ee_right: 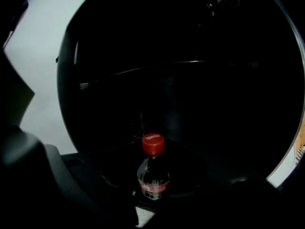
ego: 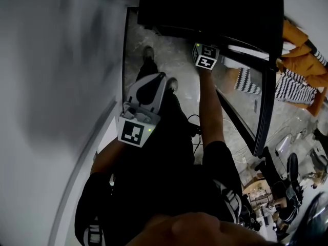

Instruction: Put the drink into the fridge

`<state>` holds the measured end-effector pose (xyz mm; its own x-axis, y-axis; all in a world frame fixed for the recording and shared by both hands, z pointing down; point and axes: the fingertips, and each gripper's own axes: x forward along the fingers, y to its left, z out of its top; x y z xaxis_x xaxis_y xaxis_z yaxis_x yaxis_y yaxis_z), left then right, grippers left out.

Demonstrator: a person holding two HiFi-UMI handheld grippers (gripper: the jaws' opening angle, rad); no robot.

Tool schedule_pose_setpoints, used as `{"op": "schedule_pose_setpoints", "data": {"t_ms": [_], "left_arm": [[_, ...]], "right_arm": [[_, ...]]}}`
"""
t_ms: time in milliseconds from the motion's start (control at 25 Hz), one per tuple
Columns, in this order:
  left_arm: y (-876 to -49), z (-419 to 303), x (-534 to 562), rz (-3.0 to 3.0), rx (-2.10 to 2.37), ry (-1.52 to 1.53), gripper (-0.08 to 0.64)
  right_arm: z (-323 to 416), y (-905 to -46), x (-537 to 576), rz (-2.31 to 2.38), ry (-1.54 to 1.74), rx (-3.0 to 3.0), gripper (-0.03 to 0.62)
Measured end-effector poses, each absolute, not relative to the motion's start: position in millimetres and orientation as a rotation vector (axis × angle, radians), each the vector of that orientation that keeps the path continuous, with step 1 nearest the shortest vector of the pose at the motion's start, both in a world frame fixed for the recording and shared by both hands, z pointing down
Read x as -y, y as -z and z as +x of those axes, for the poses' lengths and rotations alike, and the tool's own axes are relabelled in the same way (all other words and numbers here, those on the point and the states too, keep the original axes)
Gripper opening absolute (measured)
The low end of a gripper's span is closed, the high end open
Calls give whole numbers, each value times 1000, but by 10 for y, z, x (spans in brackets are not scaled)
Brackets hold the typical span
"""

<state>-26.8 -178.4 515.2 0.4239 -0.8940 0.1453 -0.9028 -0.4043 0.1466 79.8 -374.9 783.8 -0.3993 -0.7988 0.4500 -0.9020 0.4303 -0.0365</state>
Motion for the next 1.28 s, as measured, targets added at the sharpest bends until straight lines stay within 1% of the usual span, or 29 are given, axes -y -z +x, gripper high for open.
{"op": "schedule_pose_setpoints", "data": {"t_ms": [320, 640, 800, 1080, 1280], "left_arm": [[-5184, -287, 1823, 2465, 1584, -58, 5], [-5210, -256, 1844, 2459, 1576, -63, 5], [-5234, -254, 1845, 2453, 1565, -75, 5], [-5236, -281, 1867, 2445, 1569, -80, 5], [-5237, -284, 1882, 2438, 1582, -60, 5]], "right_arm": [[828, -7963, 3867, 1465, -381, 2292, 133], [784, -7903, 3985, 1481, -363, 2297, 133], [813, -8000, 3986, 1489, -403, 2286, 133], [728, -7904, 3957, 1453, -323, 2319, 133], [760, -7989, 3937, 1448, -298, 2304, 137]]}}
